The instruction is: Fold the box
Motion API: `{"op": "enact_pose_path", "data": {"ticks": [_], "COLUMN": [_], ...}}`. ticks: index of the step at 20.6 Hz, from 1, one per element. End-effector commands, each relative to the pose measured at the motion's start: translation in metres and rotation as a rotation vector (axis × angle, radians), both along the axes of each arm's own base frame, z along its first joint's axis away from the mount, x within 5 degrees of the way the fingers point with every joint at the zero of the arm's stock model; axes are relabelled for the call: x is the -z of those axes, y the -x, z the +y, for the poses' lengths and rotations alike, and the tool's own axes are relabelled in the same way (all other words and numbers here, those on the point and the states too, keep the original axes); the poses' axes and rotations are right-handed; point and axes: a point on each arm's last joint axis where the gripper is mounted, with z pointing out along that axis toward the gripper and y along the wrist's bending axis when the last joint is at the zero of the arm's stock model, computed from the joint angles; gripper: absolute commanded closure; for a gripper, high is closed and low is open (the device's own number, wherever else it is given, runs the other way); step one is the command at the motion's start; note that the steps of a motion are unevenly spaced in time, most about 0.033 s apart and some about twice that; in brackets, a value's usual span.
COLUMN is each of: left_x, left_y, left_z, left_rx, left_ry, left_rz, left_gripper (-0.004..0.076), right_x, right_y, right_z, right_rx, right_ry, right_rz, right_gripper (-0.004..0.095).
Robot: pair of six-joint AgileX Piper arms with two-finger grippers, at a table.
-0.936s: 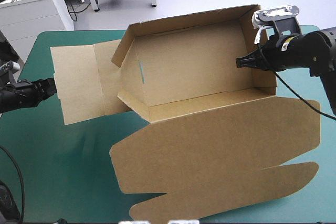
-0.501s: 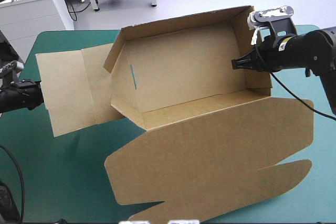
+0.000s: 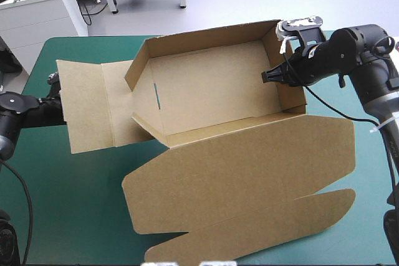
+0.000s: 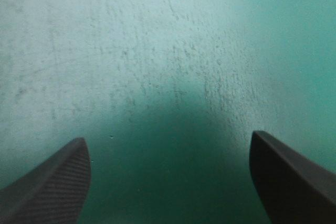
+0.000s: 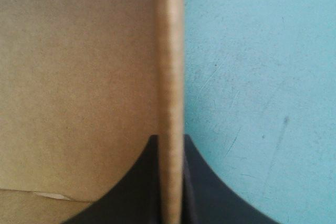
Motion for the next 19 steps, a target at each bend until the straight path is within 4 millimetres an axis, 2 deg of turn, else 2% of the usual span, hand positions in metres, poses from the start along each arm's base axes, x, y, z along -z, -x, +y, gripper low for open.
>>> {"op": "enact_pose_path", "data": {"ticks": [1, 5, 12, 19], "left_x": [-0.023, -0.028, -0.05, -0.063], "left_y": [0.004, 0.007, 0.014, 0.019], "left_z": [-0.02, -0.043, -0.057, -0.061], "left_rx": [0.053, 0.155, 0.271, 0.33], "left_ry": [0.066, 0.138, 0.395, 0.52], "left_rz": [-0.085, -0.108, -0.194, -0.243], "left_gripper": [0.0141, 0.0141, 0.0141, 0.0141], "right_x": [-0.025, -0.026, -0.027, -0.025], "right_y": [0.007, 0.006, 0.005, 0.003], "right_z": [-0.002, -0.002, -0.004, -0.013], "right_rx": [0.013, 0.017, 0.045, 0.105], "right_ry": [-0.064, -0.072, -0.059, 0.019], "right_rz": [-0.123, -0.148, -0.155, -0.154], "right_gripper": [0.0928, 0.0928, 0.0928, 0.0928]}}
